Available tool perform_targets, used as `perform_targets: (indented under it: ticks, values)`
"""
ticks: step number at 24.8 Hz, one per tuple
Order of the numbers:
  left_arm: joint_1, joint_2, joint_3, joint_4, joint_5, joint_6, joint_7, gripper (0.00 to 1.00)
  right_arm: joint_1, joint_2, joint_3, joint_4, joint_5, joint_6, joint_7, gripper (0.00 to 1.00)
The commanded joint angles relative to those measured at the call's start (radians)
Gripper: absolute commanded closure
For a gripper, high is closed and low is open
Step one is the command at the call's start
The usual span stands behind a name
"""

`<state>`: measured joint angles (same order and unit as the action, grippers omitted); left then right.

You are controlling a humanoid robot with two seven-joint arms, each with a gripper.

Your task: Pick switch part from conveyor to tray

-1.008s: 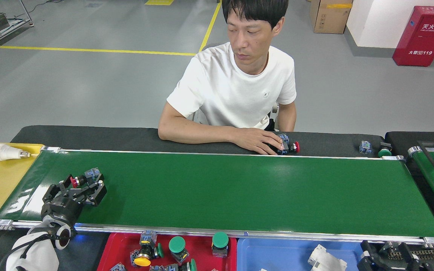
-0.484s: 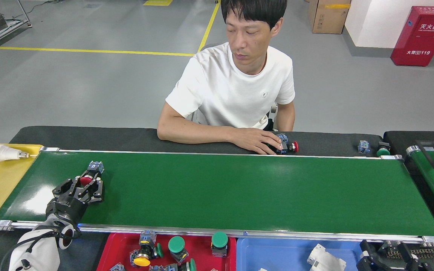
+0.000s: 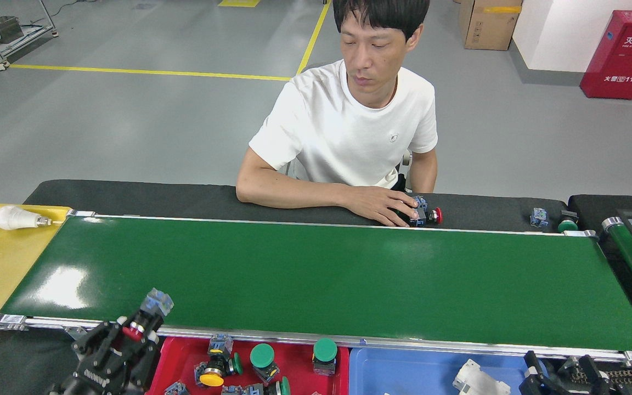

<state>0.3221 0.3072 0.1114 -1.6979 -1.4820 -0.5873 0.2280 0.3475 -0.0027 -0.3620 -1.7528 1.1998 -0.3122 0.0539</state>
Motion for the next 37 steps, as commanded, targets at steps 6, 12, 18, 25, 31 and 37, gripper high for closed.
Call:
perform_targets:
  ticks: [6, 12, 18, 25, 31, 37]
  values:
    - [0.058, -0.06, -0.073, -0.049, -0.181, -0.011, 0.12, 0.43, -0.005, -0.005, -0.005, -0.013, -0.003, 0.001, 0.001, 0.02]
    - [0.058, -0.146, 0.002, -0.048, -0.179, -0.005, 0.12, 0.01, -0.013, -0.003, -0.003, -0.01, -0.002, -0.001, 0.001, 0.02]
    - [0.04, -0.283, 0.146, -0.042, -0.123, -0.003, 0.004, 0.0, -0.016, -0.005, -0.003, -0.005, -0.002, 0.005, 0.0, 0.02]
    - [-0.115, -0.304, 0.26, 0.08, -0.02, 0.05, -0.128, 0.0, -0.024, -0.167, 0.08, 0.006, -0.025, 0.111, -0.006, 0.03]
    - [-0.129, -0.301, 0.277, 0.081, -0.018, 0.09, -0.13, 0.0, -0.028, -0.189, 0.163, 0.013, -0.071, 0.1, 0.014, 0.03]
    - [-0.135, -0.3, 0.249, 0.086, -0.034, 0.208, -0.13, 0.0, -0.036, -0.186, 0.153, 0.012, -0.074, 0.105, 0.011, 0.02]
